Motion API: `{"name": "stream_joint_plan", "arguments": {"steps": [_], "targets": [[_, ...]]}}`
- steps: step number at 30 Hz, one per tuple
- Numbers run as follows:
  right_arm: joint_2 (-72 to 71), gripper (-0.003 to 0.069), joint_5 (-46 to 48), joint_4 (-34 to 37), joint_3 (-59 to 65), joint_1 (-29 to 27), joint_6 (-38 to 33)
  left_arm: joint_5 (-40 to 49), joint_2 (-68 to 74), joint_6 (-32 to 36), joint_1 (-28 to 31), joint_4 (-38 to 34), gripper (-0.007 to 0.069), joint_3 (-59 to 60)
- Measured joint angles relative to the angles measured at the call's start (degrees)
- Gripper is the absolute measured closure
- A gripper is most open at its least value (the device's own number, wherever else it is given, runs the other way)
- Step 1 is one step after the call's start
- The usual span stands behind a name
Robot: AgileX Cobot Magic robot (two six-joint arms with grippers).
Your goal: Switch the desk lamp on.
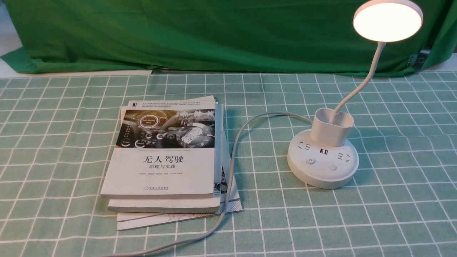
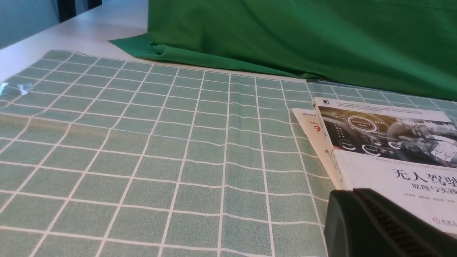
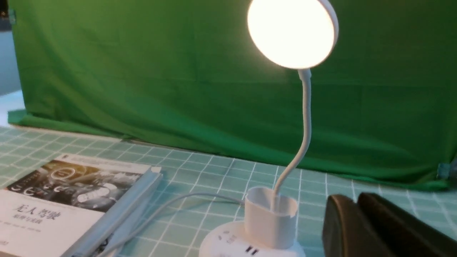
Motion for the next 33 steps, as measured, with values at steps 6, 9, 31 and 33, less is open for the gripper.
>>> {"name": "stream_joint_plan", "arguments": {"steps": [6,9,31,33], "targets": [[-10.3,0.0543,-1.1,-3.7,9.2,-6.0,9.5,0.0,0.0,0.0,0.0,0.0,0.0603,0.0],[-13.8,0.0533,0.0,-6.5,10.8,-10.5,13.4,0.0,0.0,0.0,0.0,0.0,0.0603,0.0],[-16.5,0.0465,15.8,-10.0,11.2,-15.9,16.0,-0.1,0.0,0.0,0.0,0.0,0.0603,0.0],[-16.5,0.0456,15.8,-10.0,11.2,-15.9,16.0,-0.1,0.0,0.0,0.0,0.0,0.0603,0.0]]}}
